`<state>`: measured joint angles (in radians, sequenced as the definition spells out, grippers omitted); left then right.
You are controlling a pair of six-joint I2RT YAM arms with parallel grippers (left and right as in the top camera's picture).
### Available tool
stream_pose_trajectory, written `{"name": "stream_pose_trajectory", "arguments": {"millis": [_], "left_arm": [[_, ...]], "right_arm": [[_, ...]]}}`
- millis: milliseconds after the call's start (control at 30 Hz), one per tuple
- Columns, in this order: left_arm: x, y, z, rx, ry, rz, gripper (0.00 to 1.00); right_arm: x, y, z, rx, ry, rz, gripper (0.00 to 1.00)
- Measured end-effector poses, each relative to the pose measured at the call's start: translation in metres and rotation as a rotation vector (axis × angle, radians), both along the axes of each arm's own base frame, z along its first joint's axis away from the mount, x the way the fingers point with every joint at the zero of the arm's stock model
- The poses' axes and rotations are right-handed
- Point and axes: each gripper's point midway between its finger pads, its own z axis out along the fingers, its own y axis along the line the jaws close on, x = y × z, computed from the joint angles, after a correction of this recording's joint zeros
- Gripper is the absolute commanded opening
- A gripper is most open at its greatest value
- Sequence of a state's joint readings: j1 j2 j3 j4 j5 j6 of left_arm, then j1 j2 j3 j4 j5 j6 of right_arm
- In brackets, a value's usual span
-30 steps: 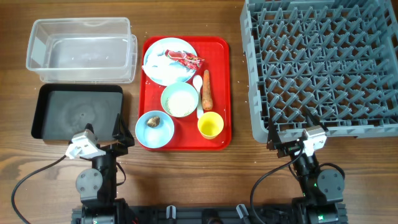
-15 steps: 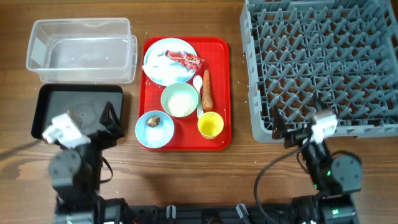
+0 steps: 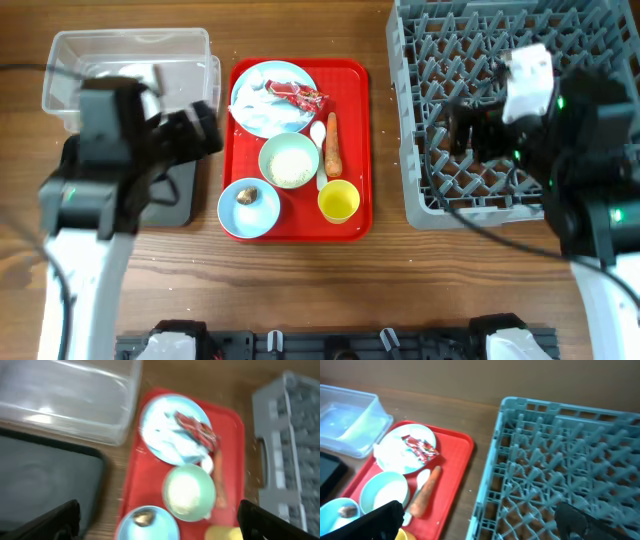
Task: Sort waste into correct bins and load items into the dishwasher rack
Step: 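Grasp the tissue and red wrapper from the blue plate with left gripper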
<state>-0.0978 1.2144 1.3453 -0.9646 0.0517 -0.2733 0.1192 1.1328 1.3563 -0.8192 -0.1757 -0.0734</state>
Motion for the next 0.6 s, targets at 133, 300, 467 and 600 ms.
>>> {"name": "stream_pose_trajectory", "arguments": {"millis": [133, 300, 467, 600], "left_arm": [[0.021, -0.041, -0.058, -0.07, 0.188, -0.101, 0.99], [0.046, -0.072, -0.083, -0.198, 0.269, -0.128, 1.0], [0.095, -0.087, -0.056, -0.242, 0.265, -0.073, 0.99], [0.159, -0.101, -0.045, -0.23, 0.156, 0.063, 0.92]], "right_arm": [[0.008, 0.016, -0.029, 0.042, 0.117, 0.072, 1.0], [0.011, 0.02, -0.04, 0.066, 0.168, 0.077, 1.0], [0.011, 0.021, -0.04, 0.073, 0.168, 0.079, 1.0], [0.011, 0.022, -0.04, 0.088, 0.175, 0.068, 1.0]]}}
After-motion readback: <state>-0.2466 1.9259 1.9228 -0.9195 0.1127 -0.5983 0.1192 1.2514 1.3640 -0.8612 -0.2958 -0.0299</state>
